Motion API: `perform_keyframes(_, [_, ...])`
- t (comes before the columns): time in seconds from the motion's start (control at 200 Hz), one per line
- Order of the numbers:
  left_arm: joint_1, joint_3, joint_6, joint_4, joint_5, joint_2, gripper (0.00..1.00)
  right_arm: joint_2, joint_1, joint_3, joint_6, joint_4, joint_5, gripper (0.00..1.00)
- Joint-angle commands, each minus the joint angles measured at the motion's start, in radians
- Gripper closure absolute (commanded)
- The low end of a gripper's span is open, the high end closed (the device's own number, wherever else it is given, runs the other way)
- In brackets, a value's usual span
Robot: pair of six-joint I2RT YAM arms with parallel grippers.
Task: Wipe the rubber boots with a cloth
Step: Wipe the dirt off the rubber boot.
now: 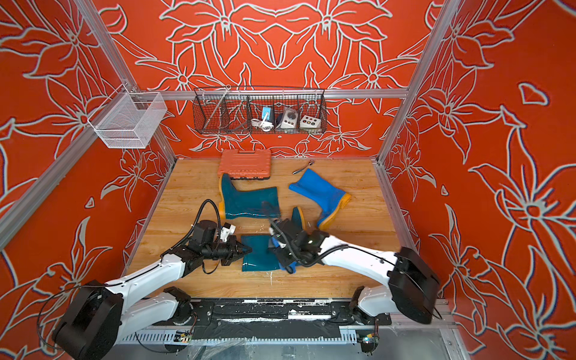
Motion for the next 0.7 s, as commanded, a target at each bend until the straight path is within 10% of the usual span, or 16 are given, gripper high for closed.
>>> perform_keyframes(0.0, [0.007, 0.035, -0.022, 0.013, 0.034, 0.019, 1.0, 0.112, 0.108, 0.099, -0.033, 0.065, 0.004, 1.0])
perform_keyframes(0.155, [0.012, 0.037, -0.019, -0.021, 0.042, 0.023, 1.0, 0.09, 0.09, 0.056, -0.04, -0.004, 0.105, 1.0])
perform_keyframes(0.395, [0.02, 0.108, 0.022, -0.097, 0.065, 0.058, 1.0, -0.289, -0.295, -0.303, 0.051, -0.058, 0.089, 1.0])
perform_keyframes(0.696, [0.018, 0.226, 0.034, -0.241, 0.013, 0.027, 1.0, -0.204, 0.0, -0.113, -0.072, 0.114, 0.109, 1.0])
